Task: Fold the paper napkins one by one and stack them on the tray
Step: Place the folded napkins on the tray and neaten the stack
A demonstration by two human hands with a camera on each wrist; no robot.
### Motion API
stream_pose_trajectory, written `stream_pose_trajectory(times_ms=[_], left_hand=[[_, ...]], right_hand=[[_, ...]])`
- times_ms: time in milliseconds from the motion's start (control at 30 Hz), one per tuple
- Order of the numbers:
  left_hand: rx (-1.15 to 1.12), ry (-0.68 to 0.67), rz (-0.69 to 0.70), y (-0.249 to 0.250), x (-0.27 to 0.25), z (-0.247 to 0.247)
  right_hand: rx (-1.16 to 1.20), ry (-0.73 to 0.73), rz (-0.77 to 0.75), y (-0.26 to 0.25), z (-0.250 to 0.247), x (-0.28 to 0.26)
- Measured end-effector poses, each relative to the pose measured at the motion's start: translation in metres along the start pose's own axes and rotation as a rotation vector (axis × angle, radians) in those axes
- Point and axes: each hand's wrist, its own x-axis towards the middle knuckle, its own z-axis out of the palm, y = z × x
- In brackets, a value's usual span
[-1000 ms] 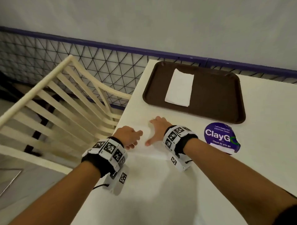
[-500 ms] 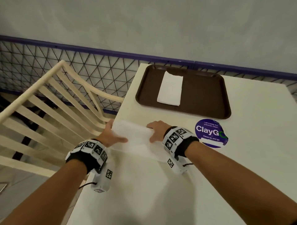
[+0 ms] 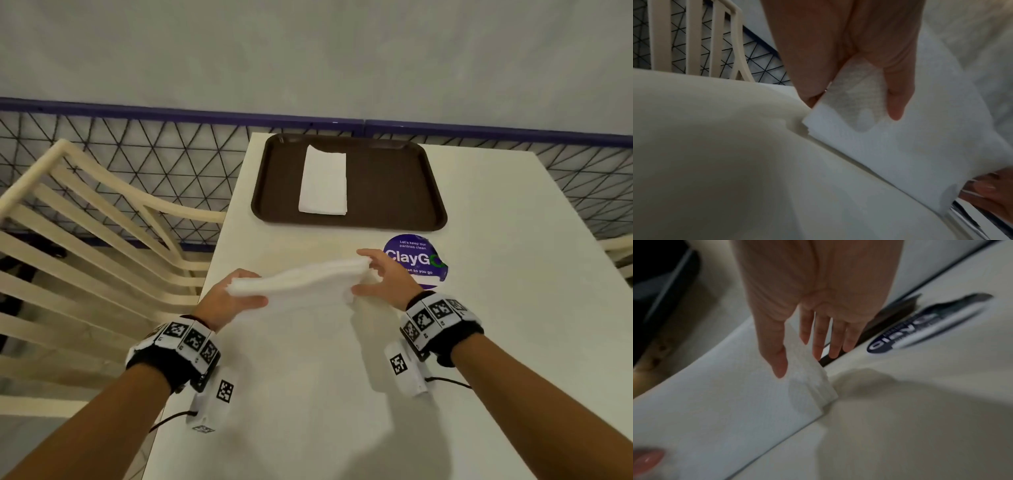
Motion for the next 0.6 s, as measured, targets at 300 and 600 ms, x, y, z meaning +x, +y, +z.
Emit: stream_pose_trajectory(times_ms=[300,600], left_hand=[[-0.113,-0.026,0.037,-0.006,-0.009,-0.001],[-0.041,-0.103,0.014,-0.014,-0.005,-0.006]], right_hand=[[0.399,-0.147,0.088,0.008,0.035,0.005],[0.119,-0.112,-0.058,0.004,0.037,0.012]])
